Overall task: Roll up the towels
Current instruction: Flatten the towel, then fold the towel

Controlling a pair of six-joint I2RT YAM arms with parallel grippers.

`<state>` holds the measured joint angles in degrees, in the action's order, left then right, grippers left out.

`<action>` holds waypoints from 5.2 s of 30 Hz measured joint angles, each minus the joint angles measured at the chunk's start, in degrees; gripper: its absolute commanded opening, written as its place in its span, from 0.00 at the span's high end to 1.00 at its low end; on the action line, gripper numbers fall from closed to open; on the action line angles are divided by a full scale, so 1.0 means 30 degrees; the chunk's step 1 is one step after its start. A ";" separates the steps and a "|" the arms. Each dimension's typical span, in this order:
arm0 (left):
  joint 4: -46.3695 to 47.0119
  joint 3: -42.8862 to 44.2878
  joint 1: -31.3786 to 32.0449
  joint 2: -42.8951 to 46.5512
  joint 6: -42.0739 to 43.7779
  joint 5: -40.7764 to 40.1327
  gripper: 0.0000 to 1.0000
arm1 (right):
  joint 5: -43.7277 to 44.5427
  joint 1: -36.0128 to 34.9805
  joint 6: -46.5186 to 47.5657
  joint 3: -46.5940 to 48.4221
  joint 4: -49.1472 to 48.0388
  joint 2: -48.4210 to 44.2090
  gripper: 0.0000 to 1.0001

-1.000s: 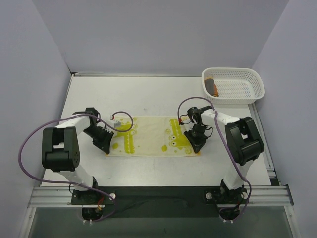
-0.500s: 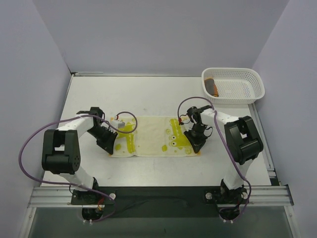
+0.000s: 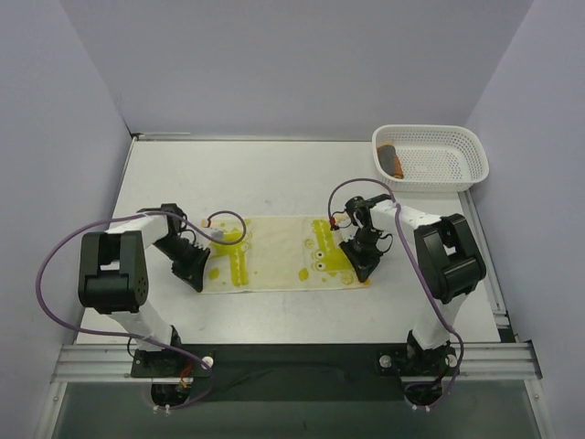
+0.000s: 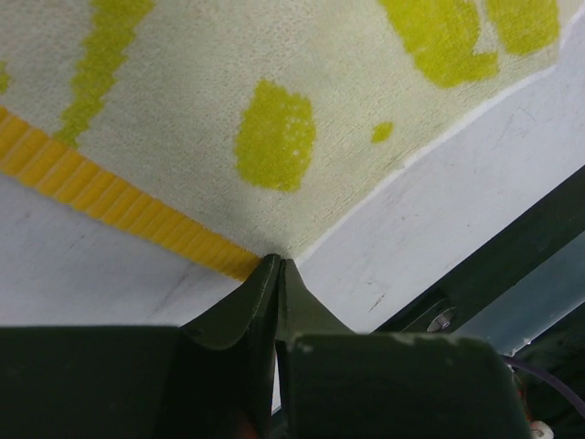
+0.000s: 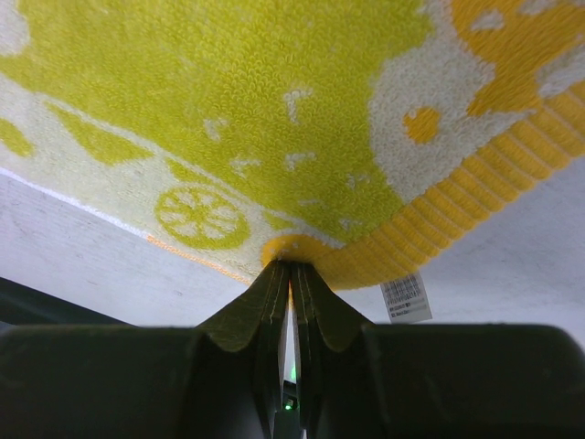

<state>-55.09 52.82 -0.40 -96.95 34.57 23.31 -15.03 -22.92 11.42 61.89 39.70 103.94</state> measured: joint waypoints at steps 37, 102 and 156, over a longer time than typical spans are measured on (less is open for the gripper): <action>-0.0262 0.4503 -0.2790 0.3526 0.0947 0.4721 0.03 | -0.4051 0.4102 -0.0350 0.4612 0.0044 -0.3053 0.62; 0.8663 1.0593 -0.0896 -0.7351 -0.3876 0.0386 0.62 | -0.0554 0.3490 -0.2288 1.2896 -0.1741 0.7825 1.00; 0.6870 1.1475 -0.1348 -0.6579 -0.4124 0.1581 1.00 | -0.0882 0.4663 -0.1392 1.5424 -0.1319 0.7308 1.00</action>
<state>-34.48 87.24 -4.45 -116.68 22.20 28.05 -17.67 -8.93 7.25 108.16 35.75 125.86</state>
